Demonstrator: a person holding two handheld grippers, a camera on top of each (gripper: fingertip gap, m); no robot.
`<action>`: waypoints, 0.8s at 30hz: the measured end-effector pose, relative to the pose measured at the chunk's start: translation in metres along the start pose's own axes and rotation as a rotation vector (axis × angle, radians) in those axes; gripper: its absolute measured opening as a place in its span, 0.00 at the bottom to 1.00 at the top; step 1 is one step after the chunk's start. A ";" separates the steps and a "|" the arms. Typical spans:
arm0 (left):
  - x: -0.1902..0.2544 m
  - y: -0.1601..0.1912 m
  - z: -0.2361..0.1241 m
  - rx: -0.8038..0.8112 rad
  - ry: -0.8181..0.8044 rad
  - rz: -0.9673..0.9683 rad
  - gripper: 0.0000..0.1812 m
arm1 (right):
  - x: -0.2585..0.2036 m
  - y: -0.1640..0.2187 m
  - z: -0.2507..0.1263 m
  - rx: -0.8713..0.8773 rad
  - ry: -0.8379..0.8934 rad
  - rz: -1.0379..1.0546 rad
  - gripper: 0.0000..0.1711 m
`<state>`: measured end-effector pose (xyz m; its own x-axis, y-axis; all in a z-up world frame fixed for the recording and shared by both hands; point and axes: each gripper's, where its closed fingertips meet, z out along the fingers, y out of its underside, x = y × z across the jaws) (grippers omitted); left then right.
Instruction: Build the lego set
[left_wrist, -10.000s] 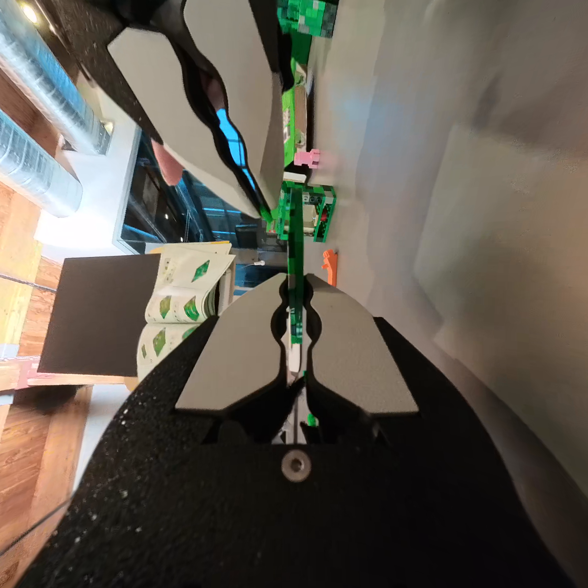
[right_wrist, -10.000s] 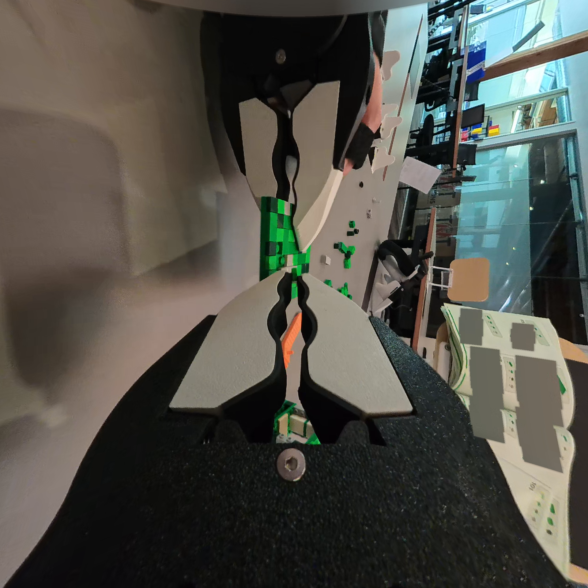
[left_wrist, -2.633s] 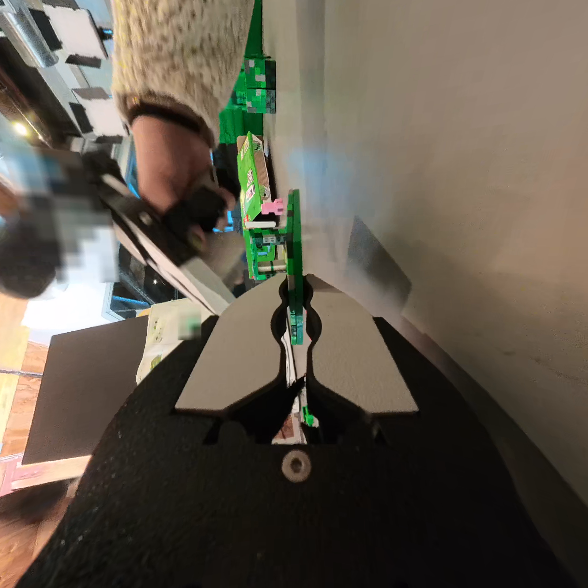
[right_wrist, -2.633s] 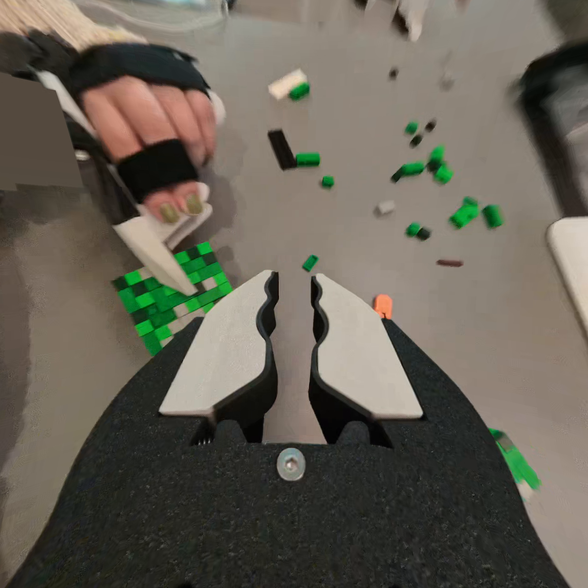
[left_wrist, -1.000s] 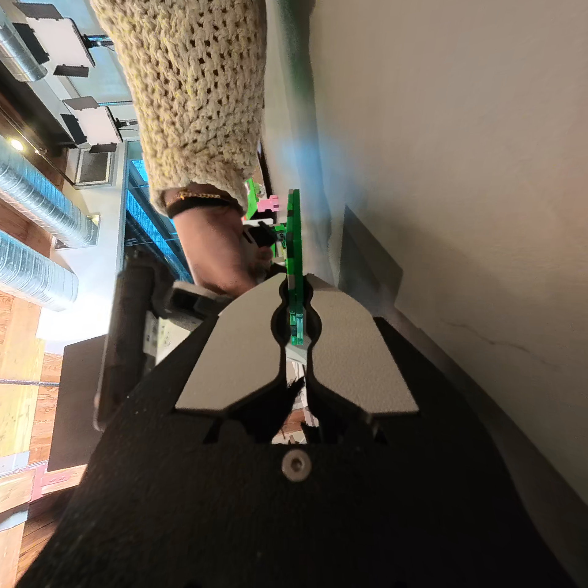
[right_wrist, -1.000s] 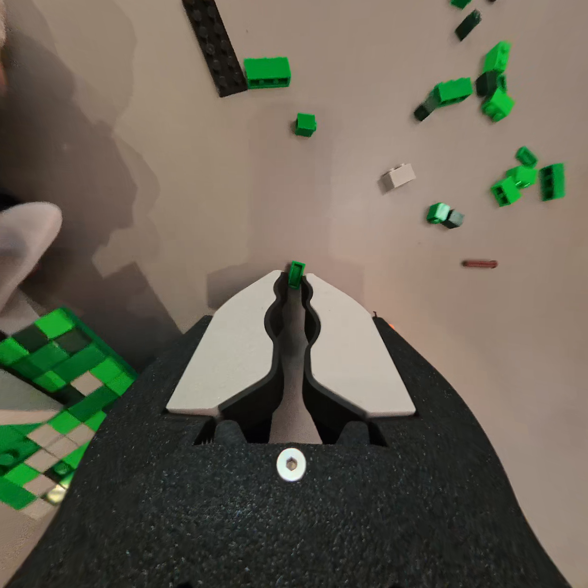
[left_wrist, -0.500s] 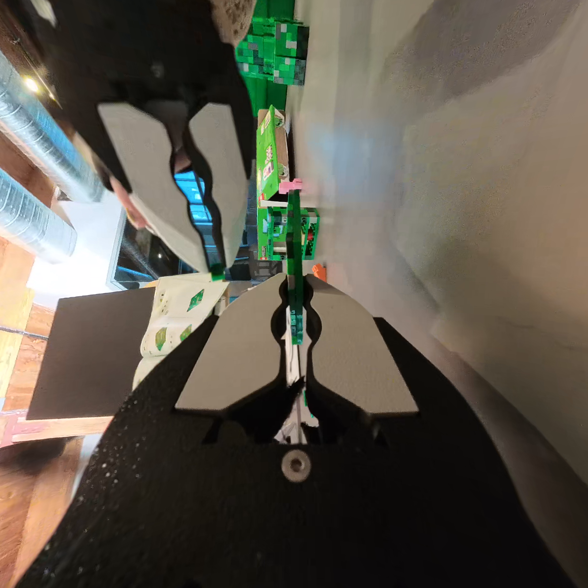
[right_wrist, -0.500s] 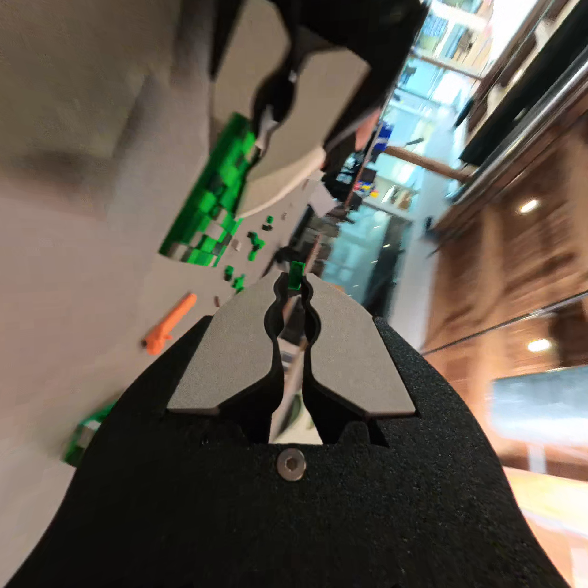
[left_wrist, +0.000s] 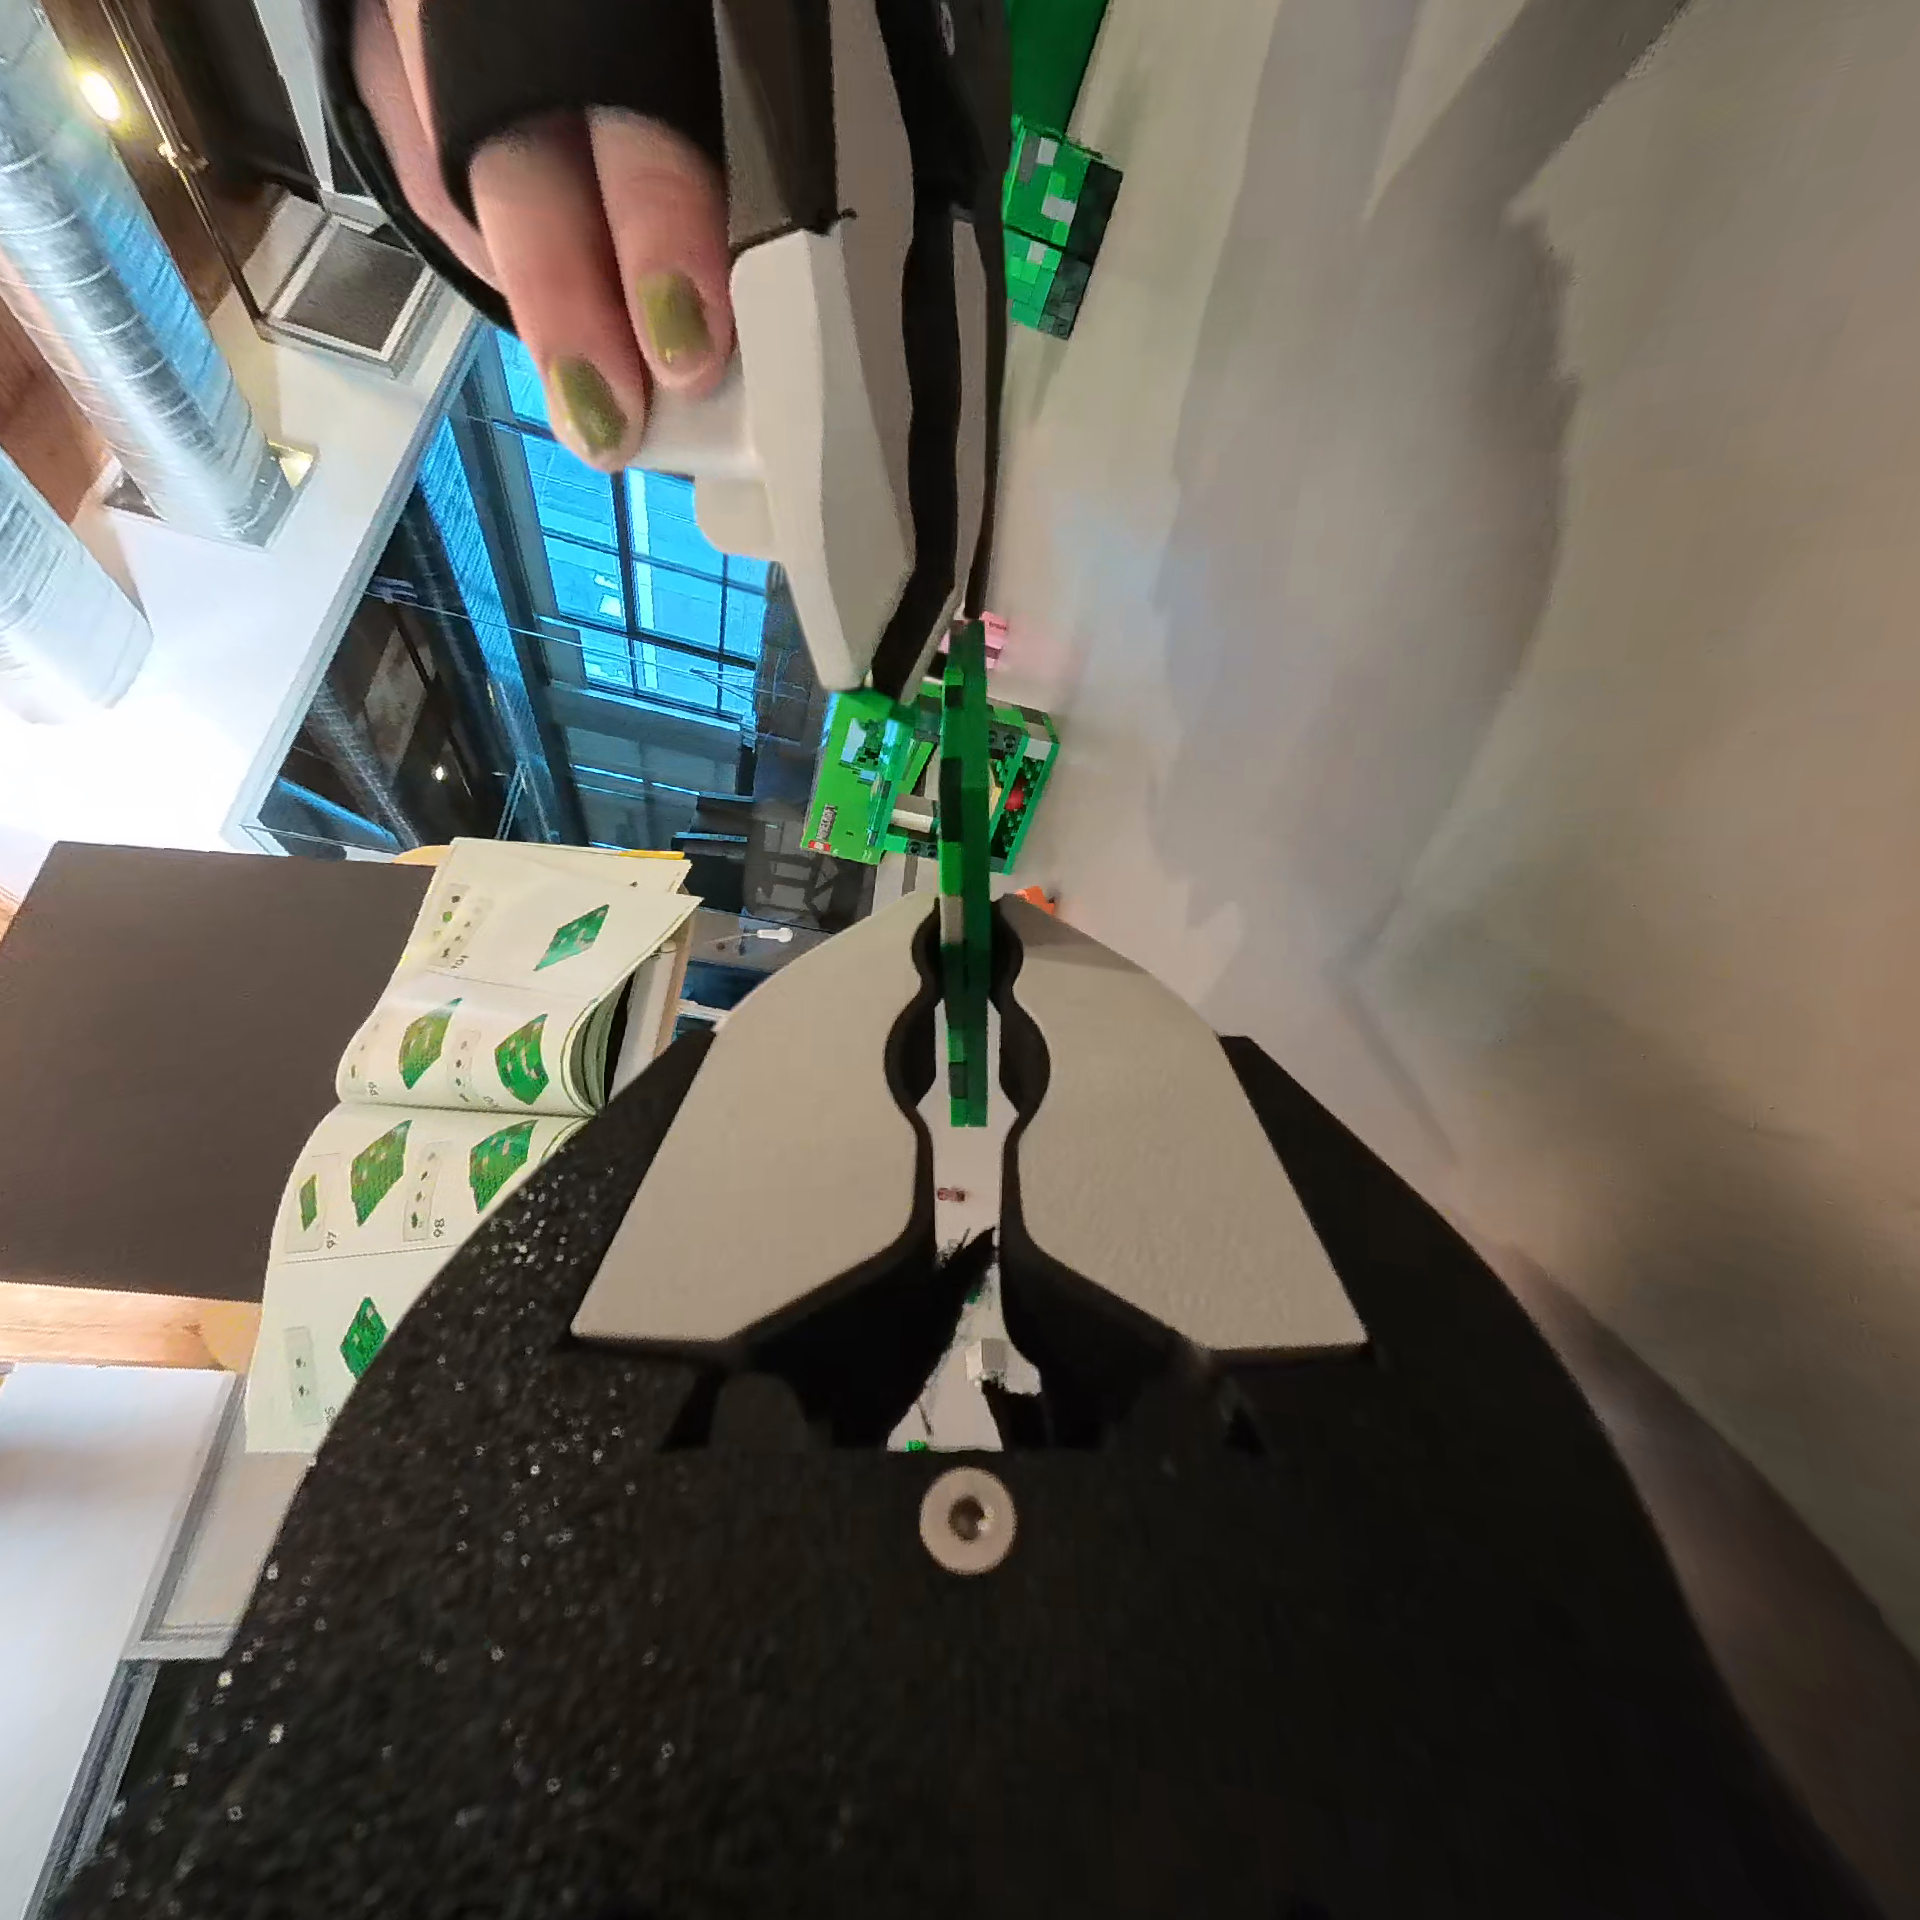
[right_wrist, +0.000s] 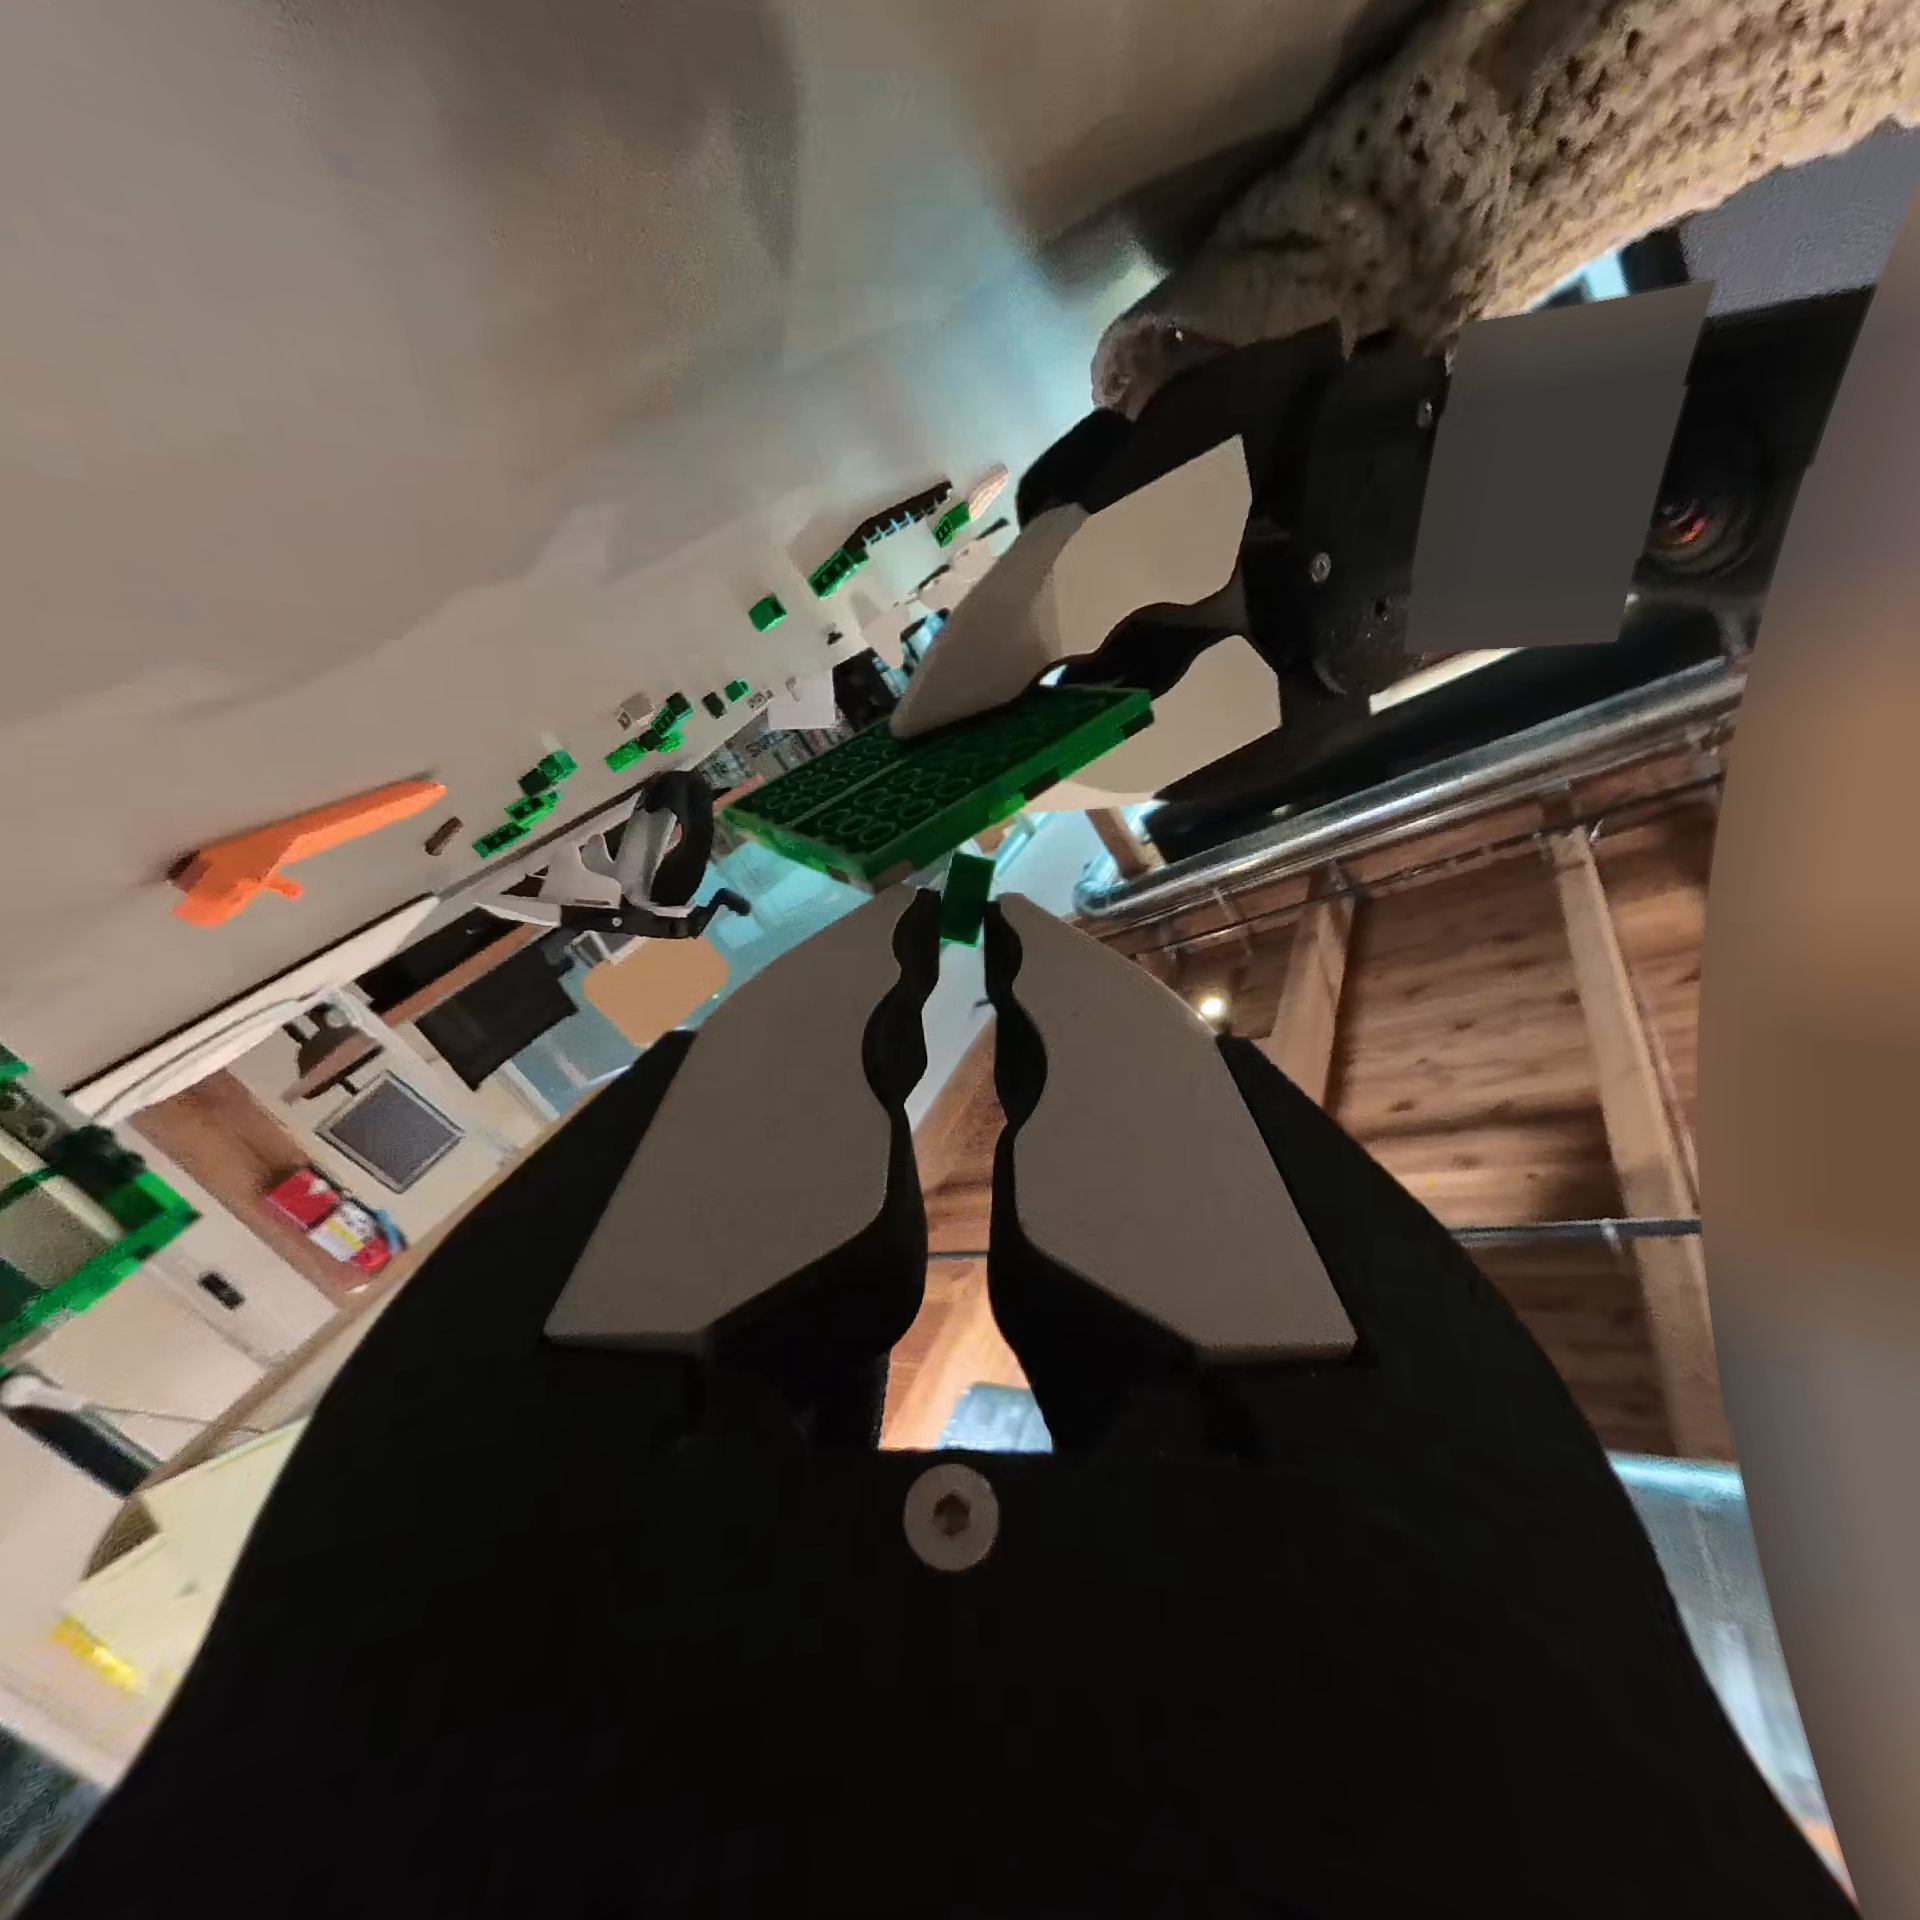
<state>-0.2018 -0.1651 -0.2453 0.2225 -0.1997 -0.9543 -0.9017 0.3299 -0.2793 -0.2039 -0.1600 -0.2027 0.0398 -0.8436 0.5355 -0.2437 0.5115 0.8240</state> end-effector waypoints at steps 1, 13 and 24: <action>0.000 -0.001 0.000 0.004 0.001 -0.001 0.03 | 0.000 -0.001 -0.001 0.006 0.006 -0.025 0.04; -0.003 0.003 -0.001 -0.033 -0.029 0.040 0.03 | 0.001 -0.006 -0.004 0.109 -0.011 -0.187 0.05; -0.008 0.015 -0.001 -0.099 -0.060 0.090 0.03 | -0.023 0.030 -0.009 -0.067 -0.270 0.319 0.05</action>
<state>-0.2172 -0.1601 -0.2419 0.1585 -0.1172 -0.9804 -0.9504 0.2511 -0.1836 -0.2034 -0.1242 -0.1886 -0.2853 -0.6494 0.7049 -0.1392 0.7557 0.6399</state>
